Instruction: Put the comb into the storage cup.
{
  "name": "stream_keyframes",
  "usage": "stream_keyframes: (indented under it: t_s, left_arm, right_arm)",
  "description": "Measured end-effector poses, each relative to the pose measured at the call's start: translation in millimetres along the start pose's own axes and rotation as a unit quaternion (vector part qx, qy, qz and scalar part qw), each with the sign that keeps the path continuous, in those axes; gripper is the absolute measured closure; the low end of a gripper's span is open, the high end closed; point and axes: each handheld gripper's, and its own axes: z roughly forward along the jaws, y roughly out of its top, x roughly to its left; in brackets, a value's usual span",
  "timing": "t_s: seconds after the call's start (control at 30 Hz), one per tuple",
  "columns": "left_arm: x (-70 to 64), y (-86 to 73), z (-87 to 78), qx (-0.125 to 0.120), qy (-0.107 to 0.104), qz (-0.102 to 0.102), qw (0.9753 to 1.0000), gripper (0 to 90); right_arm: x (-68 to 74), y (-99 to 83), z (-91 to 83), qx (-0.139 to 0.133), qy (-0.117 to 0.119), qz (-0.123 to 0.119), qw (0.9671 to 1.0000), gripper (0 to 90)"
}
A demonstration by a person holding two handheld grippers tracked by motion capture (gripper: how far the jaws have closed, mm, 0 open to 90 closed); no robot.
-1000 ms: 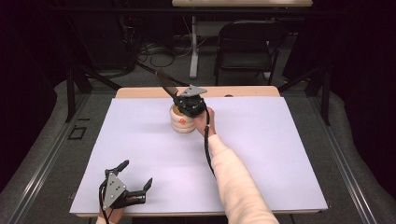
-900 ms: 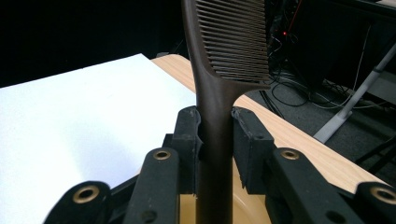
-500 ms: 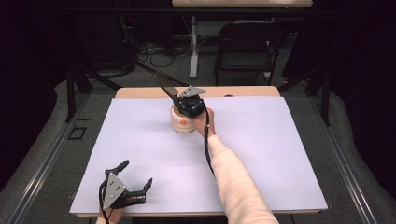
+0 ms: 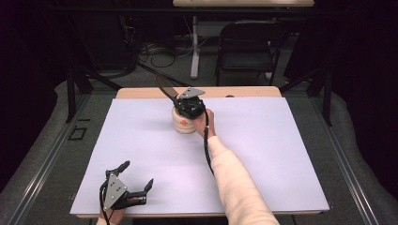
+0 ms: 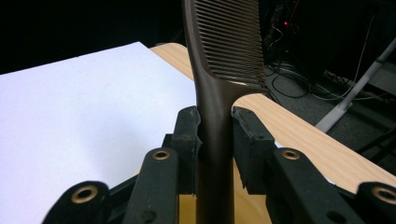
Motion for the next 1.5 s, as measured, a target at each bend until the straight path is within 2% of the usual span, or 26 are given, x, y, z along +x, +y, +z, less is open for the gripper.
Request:
stream_keyframes:
  t_s: [0.3, 0.4, 0.67, 0.87, 1.17, 1.23, 1.5]
  left_arm:
    - [-0.2, 0.1, -0.1, 0.0, 0.0, 0.0, 1.0, 1.2]
    - [-0.2, 0.1, 0.0, 0.0, 0.0, 0.0, 1.0, 1.2]
    - [-0.2, 0.1, 0.0, 0.0, 0.0, 0.0, 1.0, 1.2]
    - [-0.5, 0.3, 0.1, 0.0, 0.0, 0.0, 1.0, 1.2]
    - [-0.8, 0.4, 0.2, 0.0, -0.001, 0.0, 1.0, 1.2]
    - [-0.6, 0.5, -0.1, -0.001, 0.0, 0.0, 1.0, 1.2]
    - [-0.6, 0.6, -0.1, -0.001, 0.0, 0.001, 1.0, 1.2]
  right_arm:
    - [-3.8, -2.3, 1.0, 0.019, -0.004, 0.009, 0.9998, 68.3]
    - [-6.4, -4.0, 0.5, 0.027, -0.001, 0.018, 0.9995, 67.7]
    - [-9.7, -3.3, -3.3, 0.044, 0.005, 0.02, 0.9988, 67.3]
    - [-11.6, -0.8, -7.0, 0.074, 0.01, 0.021, 0.997, 71.9]
    - [-13.2, 0.9, -6.0, 0.089, 0.02, 0.033, 0.9953, 72.4]
    - [-14.3, 1.7, -5.3, 0.095, 0.025, 0.042, 0.9943, 72.4]
    - [-14.0, 4.0, -3.6, 0.118, 0.025, 0.05, 0.9914, 72.1]
